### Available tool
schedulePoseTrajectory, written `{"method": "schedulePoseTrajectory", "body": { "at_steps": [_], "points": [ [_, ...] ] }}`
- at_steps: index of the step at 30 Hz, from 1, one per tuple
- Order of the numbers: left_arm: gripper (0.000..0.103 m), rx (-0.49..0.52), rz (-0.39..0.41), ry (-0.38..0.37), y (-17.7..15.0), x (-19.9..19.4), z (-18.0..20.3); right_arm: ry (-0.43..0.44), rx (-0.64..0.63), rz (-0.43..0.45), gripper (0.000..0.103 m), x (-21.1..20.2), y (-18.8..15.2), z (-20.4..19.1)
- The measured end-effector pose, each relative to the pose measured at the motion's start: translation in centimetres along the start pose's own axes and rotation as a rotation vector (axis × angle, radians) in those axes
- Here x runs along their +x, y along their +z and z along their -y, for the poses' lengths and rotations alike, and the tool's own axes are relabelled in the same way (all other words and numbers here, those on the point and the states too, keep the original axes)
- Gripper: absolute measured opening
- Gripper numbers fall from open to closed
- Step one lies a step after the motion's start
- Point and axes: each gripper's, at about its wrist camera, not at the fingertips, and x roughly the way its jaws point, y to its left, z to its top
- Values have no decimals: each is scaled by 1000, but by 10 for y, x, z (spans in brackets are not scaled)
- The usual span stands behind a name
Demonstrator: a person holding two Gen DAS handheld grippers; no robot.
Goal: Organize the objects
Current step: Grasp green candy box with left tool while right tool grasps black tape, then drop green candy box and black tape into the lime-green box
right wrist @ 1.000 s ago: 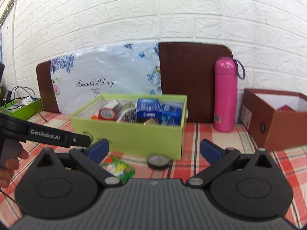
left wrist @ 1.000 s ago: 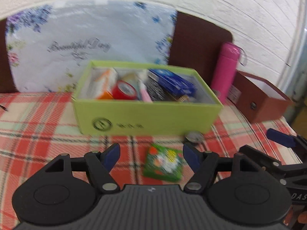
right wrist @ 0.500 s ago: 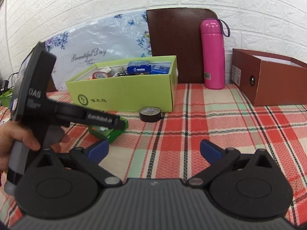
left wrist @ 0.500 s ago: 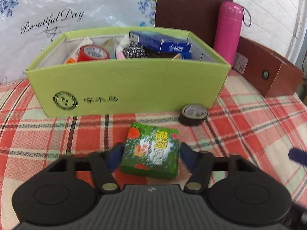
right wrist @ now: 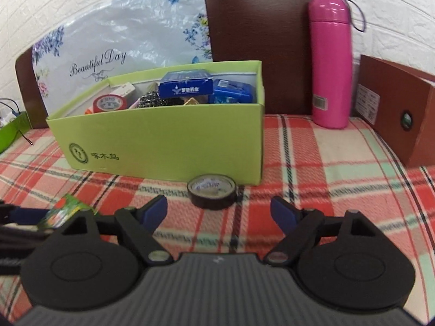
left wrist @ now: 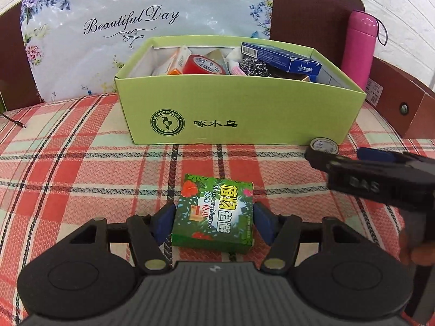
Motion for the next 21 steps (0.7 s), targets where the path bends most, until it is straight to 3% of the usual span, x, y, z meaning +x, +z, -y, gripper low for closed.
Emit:
{"method": "schedulePoseTrajectory", "body": {
  "at_steps": [2,5,14,17,21],
  "points": [
    [66,6,1,2,0,1,-1,-9,0,-12,74,10,2,-4],
    [66,10,-5,-1,0,5,-1,-25,-16,-32,45,20,-1,-7],
    [65,52,4,15,-5,7,2,53,-18,-29,45,-16,-24,-7],
    [64,63,3,0,-8,2,0,104,-7,-32,45,-37,-31,-8],
    [63,28,11,-65,-4,-19,-7,142,-35,44,45,-73,-27,-11]
  ]
}}
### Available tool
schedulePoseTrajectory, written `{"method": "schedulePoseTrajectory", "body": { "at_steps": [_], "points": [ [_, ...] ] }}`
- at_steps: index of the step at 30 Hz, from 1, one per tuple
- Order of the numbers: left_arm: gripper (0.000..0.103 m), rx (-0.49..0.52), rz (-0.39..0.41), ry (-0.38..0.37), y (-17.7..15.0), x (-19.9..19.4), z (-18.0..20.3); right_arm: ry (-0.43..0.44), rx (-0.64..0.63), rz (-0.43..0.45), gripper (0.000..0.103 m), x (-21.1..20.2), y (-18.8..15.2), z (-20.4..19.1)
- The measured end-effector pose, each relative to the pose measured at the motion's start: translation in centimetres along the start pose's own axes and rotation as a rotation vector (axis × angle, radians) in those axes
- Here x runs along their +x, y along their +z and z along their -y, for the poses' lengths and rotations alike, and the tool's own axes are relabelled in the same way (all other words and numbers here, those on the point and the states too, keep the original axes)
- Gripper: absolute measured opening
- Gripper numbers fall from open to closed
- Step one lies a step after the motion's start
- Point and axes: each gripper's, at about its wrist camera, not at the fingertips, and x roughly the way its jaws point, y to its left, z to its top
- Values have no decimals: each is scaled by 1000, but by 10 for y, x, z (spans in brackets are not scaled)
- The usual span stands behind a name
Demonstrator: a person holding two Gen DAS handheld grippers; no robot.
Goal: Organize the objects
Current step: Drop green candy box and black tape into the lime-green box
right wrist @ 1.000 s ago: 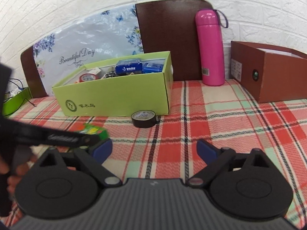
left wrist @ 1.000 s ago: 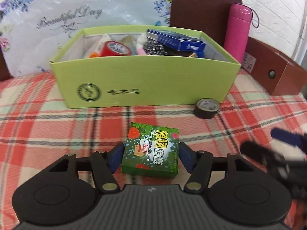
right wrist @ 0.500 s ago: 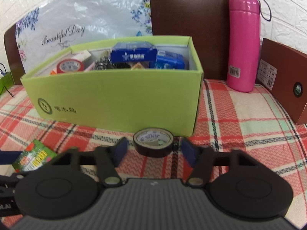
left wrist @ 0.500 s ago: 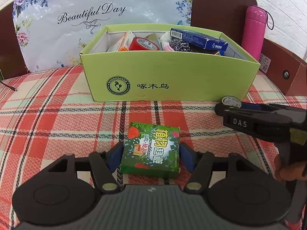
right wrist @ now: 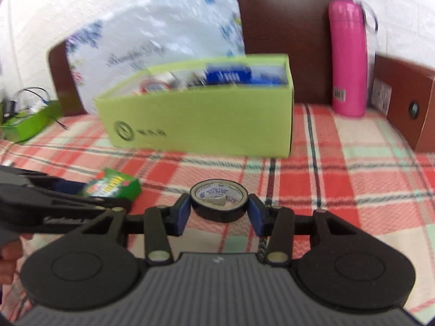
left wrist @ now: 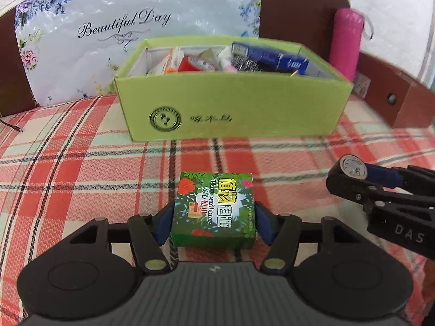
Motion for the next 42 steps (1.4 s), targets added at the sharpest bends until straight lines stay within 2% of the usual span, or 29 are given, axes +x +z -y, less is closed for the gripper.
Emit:
{"method": "schedulePoseTrajectory", "body": {
  "at_steps": [3,7,13,17,18,19,20,23,26,32,36,42],
  "points": [
    [63,-9,57,-31,17,-20,1,5,-29,85,45,-21,17,-4],
    [64,-2,154,-29,53,-34,5,-20,-41,164,45,-23,50,-3],
    [64,-33,225,0,105,-25,1,-90,-48,212,45,6,87,9],
    [66,-48,265,-3,123,-12,0,-137,-46,221,46,32,98,19],
    [79,-61,275,7,124,-6,-1,-138,-58,214,66,40,97,21],
    [88,-64,251,30,125,2,-3,-135,-73,191,82,49,96,23],
    [88,-67,229,52,124,9,-4,-149,-79,182,99,53,91,24],
    [88,-75,207,47,106,16,-14,-153,-86,222,103,44,69,25],
    [88,-93,190,62,86,13,-21,-159,-28,225,103,30,51,28],
    [88,-97,211,67,59,-11,-18,-169,102,116,103,9,32,31],
    [90,-83,248,79,46,-37,-7,-158,98,98,103,-15,30,21],
    [92,-77,247,80,26,-73,6,-126,67,86,103,-62,25,0]
  ]
}}
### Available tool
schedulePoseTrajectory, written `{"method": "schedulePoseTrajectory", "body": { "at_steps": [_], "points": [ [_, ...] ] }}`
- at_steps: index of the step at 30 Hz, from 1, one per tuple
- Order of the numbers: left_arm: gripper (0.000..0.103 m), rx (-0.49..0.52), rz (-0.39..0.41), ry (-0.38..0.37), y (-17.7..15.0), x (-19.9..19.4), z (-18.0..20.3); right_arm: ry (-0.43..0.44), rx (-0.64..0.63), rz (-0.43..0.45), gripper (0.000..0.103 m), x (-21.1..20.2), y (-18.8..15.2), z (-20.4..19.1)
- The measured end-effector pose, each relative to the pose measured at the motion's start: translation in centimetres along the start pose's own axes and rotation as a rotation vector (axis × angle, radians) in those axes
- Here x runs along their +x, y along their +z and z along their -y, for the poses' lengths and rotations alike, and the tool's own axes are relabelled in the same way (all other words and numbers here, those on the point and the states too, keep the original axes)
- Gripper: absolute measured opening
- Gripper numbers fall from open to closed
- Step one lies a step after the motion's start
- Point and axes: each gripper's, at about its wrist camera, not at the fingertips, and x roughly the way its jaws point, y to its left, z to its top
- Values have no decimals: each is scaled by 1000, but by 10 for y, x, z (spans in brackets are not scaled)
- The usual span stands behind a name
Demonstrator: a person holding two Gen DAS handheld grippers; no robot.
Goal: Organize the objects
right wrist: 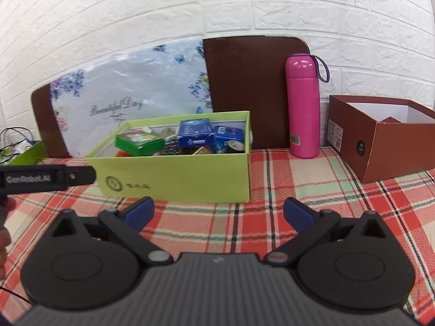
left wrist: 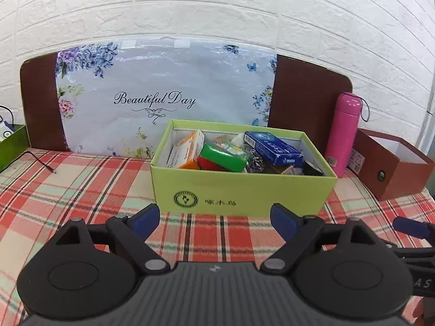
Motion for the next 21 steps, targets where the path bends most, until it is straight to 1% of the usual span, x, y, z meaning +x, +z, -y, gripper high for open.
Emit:
{"method": "schedulePoseTrajectory", "body": {
  "at_steps": [3,5,7,10,13,17,21],
  "points": [
    [94,28,3,11,-12,-20,4,-2,-51,-6,103,-30,-6,-4],
    [95,29,-2,6,-21,-31,5,-24,-90,19,103,-54,-11,-4],
    [95,47,-14,-2,-29,-41,8,-57,-98,41,103,-73,-14,-2],
    [95,70,-26,4,-38,-54,14,-69,-88,56,103,-93,-17,2],
    [95,76,-40,4,-44,-65,17,-73,-65,58,103,-100,-22,4],
    [95,78,-50,14,-52,-74,19,-64,-56,15,103,-94,-33,2],
    [95,80,-65,30,-57,-73,17,-54,-50,1,103,-88,-39,-1]
  ]
}}
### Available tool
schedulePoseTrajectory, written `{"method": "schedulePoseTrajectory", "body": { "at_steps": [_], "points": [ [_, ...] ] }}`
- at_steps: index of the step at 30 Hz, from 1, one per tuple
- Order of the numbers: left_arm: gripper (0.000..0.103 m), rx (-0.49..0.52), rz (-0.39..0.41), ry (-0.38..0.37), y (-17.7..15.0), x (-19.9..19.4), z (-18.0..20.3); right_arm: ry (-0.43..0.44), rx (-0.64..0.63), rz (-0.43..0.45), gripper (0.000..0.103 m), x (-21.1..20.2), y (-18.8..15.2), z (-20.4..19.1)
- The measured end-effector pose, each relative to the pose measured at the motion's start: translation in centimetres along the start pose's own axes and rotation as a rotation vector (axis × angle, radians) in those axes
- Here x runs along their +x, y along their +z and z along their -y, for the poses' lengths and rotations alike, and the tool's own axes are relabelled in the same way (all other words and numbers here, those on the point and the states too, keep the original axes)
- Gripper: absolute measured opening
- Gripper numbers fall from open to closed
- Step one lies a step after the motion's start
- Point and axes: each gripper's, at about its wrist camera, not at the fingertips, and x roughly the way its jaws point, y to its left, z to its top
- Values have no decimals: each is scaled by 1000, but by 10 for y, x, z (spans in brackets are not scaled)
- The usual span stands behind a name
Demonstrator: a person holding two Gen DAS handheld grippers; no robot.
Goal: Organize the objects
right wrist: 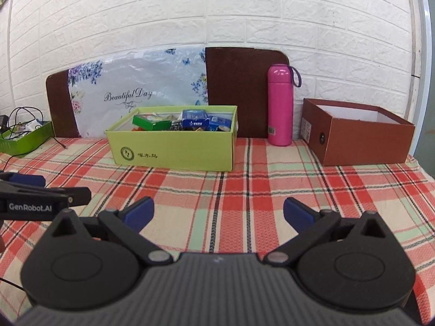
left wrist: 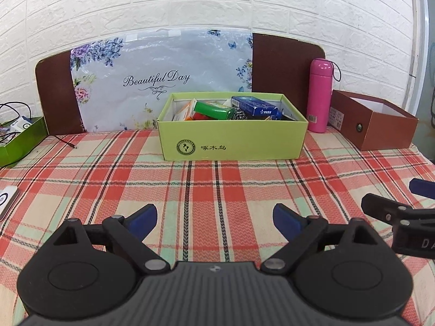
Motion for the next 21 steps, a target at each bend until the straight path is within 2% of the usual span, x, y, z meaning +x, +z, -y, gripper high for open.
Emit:
{"method": "schedulePoseTrajectory", "body": {
  "at_steps": [21],
  "points": [
    [95,-23,-72,29,-10,17,-10,-5,-5,-57,103,21,-9,-9]
  ]
}}
